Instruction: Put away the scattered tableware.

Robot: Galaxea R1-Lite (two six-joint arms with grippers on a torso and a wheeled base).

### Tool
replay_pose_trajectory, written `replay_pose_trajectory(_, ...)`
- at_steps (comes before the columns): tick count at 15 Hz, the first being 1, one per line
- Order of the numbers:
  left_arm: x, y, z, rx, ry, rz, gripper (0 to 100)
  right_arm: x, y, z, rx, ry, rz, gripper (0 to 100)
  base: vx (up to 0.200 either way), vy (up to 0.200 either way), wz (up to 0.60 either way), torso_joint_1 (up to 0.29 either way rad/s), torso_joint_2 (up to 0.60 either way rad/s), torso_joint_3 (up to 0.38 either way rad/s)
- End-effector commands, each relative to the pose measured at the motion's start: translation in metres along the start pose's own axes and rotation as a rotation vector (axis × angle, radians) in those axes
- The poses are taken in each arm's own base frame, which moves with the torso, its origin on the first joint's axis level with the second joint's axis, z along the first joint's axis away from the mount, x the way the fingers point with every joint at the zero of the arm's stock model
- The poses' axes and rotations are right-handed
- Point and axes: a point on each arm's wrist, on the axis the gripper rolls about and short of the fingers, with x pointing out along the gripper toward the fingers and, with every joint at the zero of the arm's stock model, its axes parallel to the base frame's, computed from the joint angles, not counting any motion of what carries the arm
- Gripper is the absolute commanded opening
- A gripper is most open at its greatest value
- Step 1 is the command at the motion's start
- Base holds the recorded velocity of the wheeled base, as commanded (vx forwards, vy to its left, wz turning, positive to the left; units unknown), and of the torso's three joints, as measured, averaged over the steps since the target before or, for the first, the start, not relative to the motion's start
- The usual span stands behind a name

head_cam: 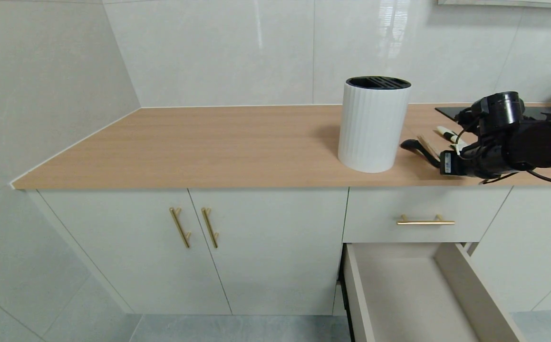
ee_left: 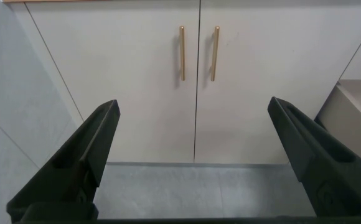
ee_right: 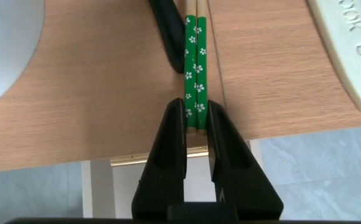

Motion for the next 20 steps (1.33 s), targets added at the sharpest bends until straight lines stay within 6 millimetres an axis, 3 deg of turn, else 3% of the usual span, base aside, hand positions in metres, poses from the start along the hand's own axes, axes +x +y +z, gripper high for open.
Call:
replay_pose_trajectory(1, 0.000, 0.000, 0.000, 0.000, 0.002, 0.000, 100, -0.028, -0.005, 0.011, 0.030, -0.053, 0.005, 0, 0.000, 0.000, 0.00, 0.000, 0.00, 0.000)
replay_pose_trajectory(5, 0.000, 0.000, 0.000, 0.000, 0.002, 0.002, 100, -0.116, -0.025, 0.004, 0.052, -0.140, 0.028, 0, 0.000, 0.000, 0.00, 0.000, 0.00, 0.000)
replay_pose_trajectory(6, 0.000, 0.000, 0.000, 0.000, 0.002, 0.000, 100, -0.148, -0.032, -0.004, 0.056, -0.170, 0.059, 0, 0.000, 0.000, 0.00, 0.000, 0.00, 0.000)
replay_pose_trajectory(7, 0.000, 0.000, 0.000, 0.000, 0.002, 0.000, 100, -0.164, -0.035, -0.011, 0.054, -0.169, 0.082, 0, 0.000, 0.000, 0.00, 0.000, 0.00, 0.000)
replay_pose_trajectory(10, 0.000, 0.000, 0.000, 0.000, 0.002, 0.000, 100, -0.241, -0.057, -0.051, 0.052, -0.145, 0.200, 0, 0.000, 0.000, 0.00, 0.000, 0.00, 0.000)
replay_pose_trajectory(15, 0.000, 0.000, 0.000, 0.000, 0.002, 0.002, 100, -0.329, -0.077, -0.124, 0.036, -0.004, 0.347, 0, 0.000, 0.000, 0.00, 0.000, 0.00, 0.000)
replay_pose_trajectory(17, 0.000, 0.000, 0.000, 0.000, 0.002, 0.000, 100, -0.340, -0.081, -0.146, 0.024, 0.105, 0.362, 0, 0.000, 0.000, 0.00, 0.000, 0.00, 0.000)
replay_pose_trajectory(20, 0.000, 0.000, 0.000, 0.000, 0.002, 0.000, 100, -0.317, -0.077, -0.158, -0.027, 0.336, 0.363, 0, 0.000, 0.000, 0.00, 0.000, 0.00, 0.000)
